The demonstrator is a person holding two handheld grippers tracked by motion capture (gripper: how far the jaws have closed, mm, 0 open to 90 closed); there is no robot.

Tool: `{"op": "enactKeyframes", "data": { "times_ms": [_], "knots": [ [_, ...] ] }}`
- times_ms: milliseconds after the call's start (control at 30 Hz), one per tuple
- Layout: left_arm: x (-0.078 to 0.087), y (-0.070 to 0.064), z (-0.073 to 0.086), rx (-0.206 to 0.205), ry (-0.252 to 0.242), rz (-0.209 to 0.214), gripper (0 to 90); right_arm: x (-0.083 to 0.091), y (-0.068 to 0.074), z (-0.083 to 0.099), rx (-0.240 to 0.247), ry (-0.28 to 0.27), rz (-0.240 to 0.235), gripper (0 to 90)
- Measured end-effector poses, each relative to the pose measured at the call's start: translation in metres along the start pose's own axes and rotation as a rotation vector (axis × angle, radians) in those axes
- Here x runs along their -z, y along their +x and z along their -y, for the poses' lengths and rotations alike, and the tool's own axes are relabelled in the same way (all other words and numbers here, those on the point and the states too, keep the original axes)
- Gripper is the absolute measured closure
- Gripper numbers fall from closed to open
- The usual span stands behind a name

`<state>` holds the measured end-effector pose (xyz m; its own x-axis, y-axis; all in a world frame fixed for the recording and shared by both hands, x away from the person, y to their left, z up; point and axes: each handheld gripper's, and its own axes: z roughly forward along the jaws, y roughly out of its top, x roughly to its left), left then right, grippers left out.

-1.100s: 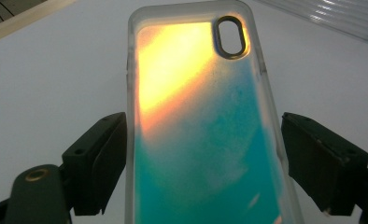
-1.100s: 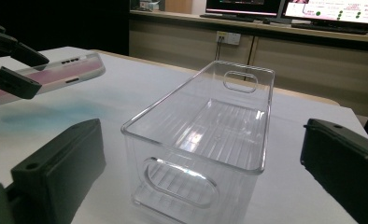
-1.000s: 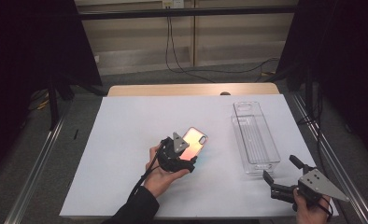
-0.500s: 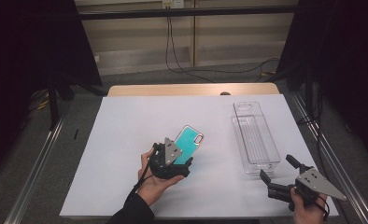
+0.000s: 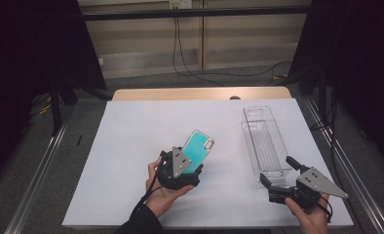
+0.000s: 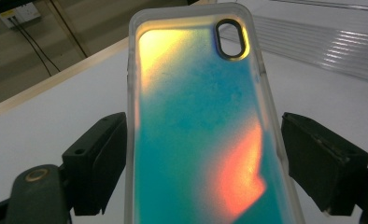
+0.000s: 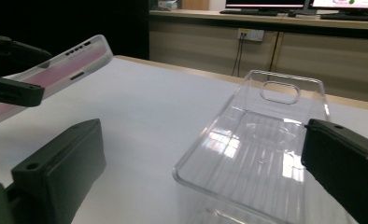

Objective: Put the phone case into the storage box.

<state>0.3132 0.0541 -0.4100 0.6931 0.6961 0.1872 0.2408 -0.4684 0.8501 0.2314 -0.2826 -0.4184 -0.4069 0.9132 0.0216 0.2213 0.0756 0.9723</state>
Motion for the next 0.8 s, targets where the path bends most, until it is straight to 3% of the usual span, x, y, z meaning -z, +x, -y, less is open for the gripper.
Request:
{"op": "enactKeyframes", "data": {
  "times_ms": [367,533,800],
  "knots": [
    [-0.002,-0.012,-0.004,-0.037,-0.045,-0.023,16.9,-0.031,0.022,-0.017,0.023,0.001,-0.072,6.6],
    [0.0,-0.015,-0.005,-0.041,-0.066,-0.034,16.9,-0.043,0.03,-0.025,-0.037,0.035,-0.097,6.2],
    [-0.001,-0.018,-0.004,-0.041,-0.063,-0.034,16.9,-0.056,0.037,-0.036,-0.064,0.045,-0.098,3.9]
  ]
}}
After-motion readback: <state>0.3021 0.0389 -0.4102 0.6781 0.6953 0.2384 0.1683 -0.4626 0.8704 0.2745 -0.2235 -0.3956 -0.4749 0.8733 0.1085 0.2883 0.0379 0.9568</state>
